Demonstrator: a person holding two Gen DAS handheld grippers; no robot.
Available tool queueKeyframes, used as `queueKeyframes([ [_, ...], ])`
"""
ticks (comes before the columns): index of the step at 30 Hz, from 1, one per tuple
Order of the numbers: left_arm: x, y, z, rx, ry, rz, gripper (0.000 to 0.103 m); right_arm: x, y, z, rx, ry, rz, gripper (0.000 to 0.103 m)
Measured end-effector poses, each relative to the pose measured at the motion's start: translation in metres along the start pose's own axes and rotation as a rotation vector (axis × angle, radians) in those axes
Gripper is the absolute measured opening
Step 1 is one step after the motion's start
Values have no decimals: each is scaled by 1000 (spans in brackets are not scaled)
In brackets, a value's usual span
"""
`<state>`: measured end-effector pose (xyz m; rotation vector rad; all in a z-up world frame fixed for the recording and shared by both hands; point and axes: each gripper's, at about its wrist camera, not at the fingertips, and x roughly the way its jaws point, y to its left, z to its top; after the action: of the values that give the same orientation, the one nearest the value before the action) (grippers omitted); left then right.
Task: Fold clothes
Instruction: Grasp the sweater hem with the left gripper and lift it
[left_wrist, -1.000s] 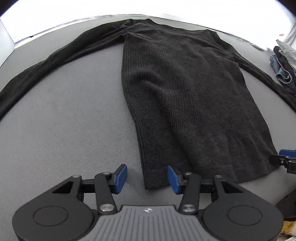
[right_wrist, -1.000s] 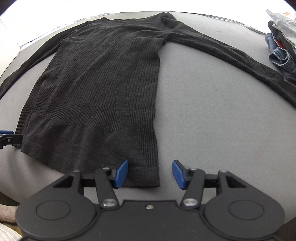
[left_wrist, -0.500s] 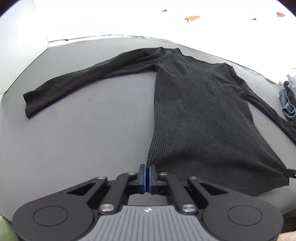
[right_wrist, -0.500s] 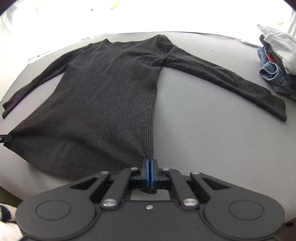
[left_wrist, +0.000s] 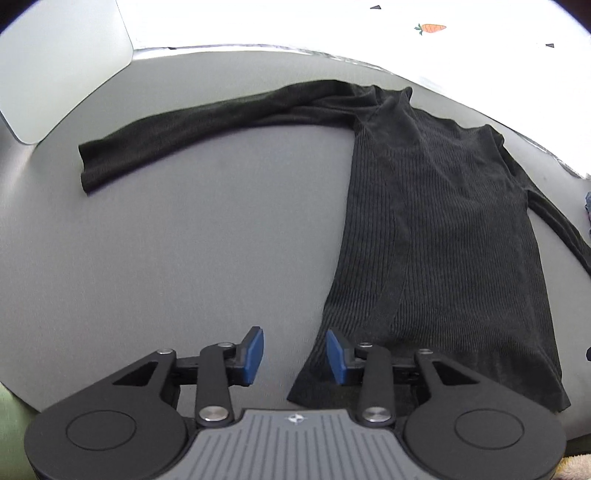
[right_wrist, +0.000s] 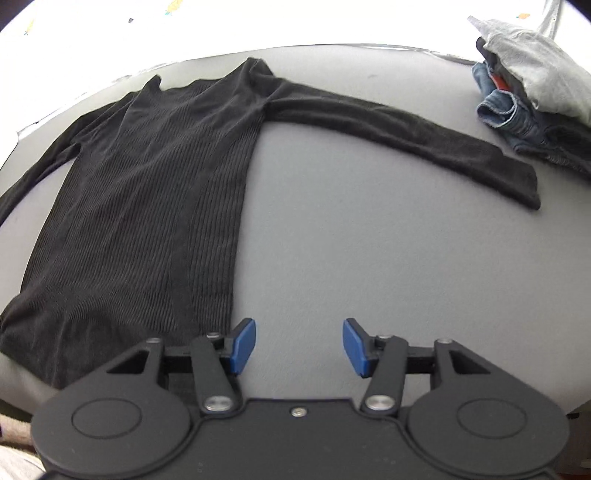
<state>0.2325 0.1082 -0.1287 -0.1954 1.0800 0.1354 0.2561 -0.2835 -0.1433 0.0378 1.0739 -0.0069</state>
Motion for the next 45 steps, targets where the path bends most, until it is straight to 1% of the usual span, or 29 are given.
queueKeyframes([
  [2, 4, -5, 15, 18, -28, 18, 40, 6, -2, 16, 6, -23, -26, 53],
  [5, 17, -17, 45, 59, -74, 51, 40, 13, 1, 41, -29, -71, -59, 54],
  [7, 25, -25, 67, 69, -100, 46, 40, 16, 6, 57, -83, -119, -87, 56],
  [10, 40, -41, 109, 94, -146, 45, 40, 29, 20, 90, -169, -174, -136, 57],
  [12, 52, -55, 141, 121, -174, 41, 42, 39, 29, 116, -224, -204, -170, 57],
  [13, 60, -62, 158, 139, -187, 23, 48, 44, 31, 127, -237, -215, -175, 57],
  [14, 69, -68, 175, 157, -197, -3, 57, 50, 34, 145, -245, -235, -170, 57],
  [16, 90, -81, 206, 192, -213, -33, 67, 61, 36, 174, -237, -258, -140, 57],
  [19, 131, -97, 247, 234, -234, -14, 68, 92, 39, 219, -214, -273, -75, 58],
  [21, 163, -105, 273, 232, -210, -2, 68, 121, 44, 246, -198, -238, -45, 59],
  [24, 207, -113, 297, 232, -181, -40, 68, 163, 53, 274, -183, -215, 0, 59],
  [25, 218, -116, 301, 240, -173, -43, 66, 177, 56, 282, -177, -198, 2, 59],
  [26, 225, -118, 302, 248, -176, -39, 61, 194, 61, 291, -157, -176, -17, 59],
  [27, 231, -121, 301, 255, -189, -25, 55, 203, 62, 296, -141, -166, -24, 57],
  [29, 239, -123, 297, 234, -212, -6, 6, 217, 61, 305, -93, -165, -4, 40],
  [30, 242, -123, 295, 219, -223, 1, 6, 219, 60, 306, -74, -172, 1, 18],
  [31, 244, -121, 295, 202, -232, 11, 5, 219, 59, 308, -55, -190, 0, 6],
  [33, 245, -113, 295, 164, -248, 37, 2, 220, 56, 311, -75, -216, -89, 0],
  [36, 247, -101, 296, 108, -273, 76, 3, 222, 53, 317, -104, -253, -223, 0],
  [37, 246, -97, 298, 89, -272, 79, 4, 223, 44, 319, -76, -246, -224, 0],
  [38, 244, -96, 301, 86, -264, 82, 4, 221, 36, 321, -47, -237, -208, 0],
  [39, 242, -98, 302, 101, -263, 92, 4, 217, 32, 322, -29, -241, -178, 3],
  [40, 242, -100, 301, 120, -265, 104, 4, 209, 31, 321, -19, -260, -140, 13],
  [41, 242, -101, 300, 138, -266, 117, 4, 202, 29, 320, -9, -278, -101, 20],
  [42, 242, -101, 299, 143, -265, 121, 4, 196, 30, 316, -2, -296, -64, 45],
  [43, 242, -99, 298, 133, -266, 116, 6, 190, 30, 313, 5, -314, -26, 60],
  [44, 241, -96, 297, 120, -269, 110, 7, 187, 29, 310, 18, -324, 31, 59],
  [45, 240, -95, 296, 112, -270, 107, 7, 187, 29, 307, 25, -316, 77, 59],
])
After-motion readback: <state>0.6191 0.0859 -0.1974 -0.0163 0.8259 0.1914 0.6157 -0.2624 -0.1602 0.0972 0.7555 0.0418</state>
